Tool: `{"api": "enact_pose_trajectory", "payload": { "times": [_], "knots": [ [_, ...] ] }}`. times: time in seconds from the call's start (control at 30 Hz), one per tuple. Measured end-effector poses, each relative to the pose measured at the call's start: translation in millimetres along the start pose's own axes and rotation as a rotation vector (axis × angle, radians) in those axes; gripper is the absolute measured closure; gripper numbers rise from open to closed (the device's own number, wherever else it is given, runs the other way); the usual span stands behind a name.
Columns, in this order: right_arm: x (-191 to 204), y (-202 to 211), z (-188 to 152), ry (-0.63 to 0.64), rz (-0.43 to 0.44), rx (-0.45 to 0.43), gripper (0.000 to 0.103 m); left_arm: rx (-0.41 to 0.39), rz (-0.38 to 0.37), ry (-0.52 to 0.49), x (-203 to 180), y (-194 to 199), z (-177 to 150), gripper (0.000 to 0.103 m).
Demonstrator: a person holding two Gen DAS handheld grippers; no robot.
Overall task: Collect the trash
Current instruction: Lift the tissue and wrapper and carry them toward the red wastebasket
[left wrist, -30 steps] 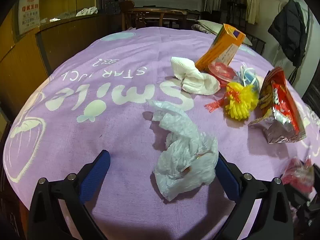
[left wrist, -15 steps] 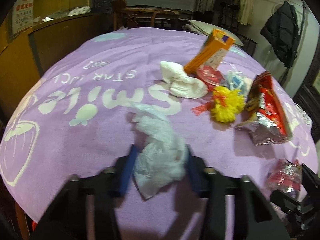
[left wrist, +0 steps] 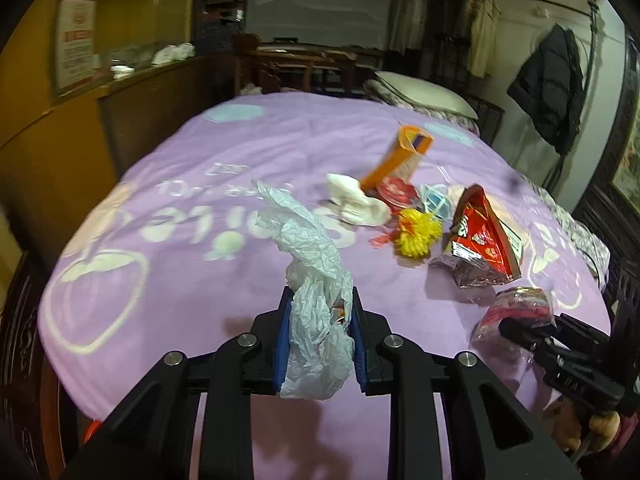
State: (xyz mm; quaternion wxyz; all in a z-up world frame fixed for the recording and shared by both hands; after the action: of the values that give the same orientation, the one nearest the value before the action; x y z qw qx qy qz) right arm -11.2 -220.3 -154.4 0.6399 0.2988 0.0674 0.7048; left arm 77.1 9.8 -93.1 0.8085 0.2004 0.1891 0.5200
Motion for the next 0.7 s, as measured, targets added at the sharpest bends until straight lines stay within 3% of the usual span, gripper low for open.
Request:
{"api": "enact_pose_trajectory", "payload": {
  "times": [0.2, 0.7],
  "knots": [
    [21, 24, 13, 0.047, 0.024, -0.078, 0.068, -0.052, 0.053, 0.044, 22, 42, -2, 0.077],
    [63, 85, 30, 0.085, 0.105, -0.211, 0.068, -0.131, 0.092, 0.072, 47, 115, 0, 0.077]
  ]
}}
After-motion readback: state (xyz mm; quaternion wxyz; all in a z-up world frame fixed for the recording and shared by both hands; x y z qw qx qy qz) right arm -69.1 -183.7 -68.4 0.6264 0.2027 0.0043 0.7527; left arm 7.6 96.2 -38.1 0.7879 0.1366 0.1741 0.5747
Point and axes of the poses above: each gripper's, at about its wrist camera, not at the fingertips, and y roughly against the way its jaws point, x to its left, z to its top, the point moved 1 cm from there along -y, roughly the way its jaws point, and after that the axes turned 11 degrees about -x, right-handed, at the moved point
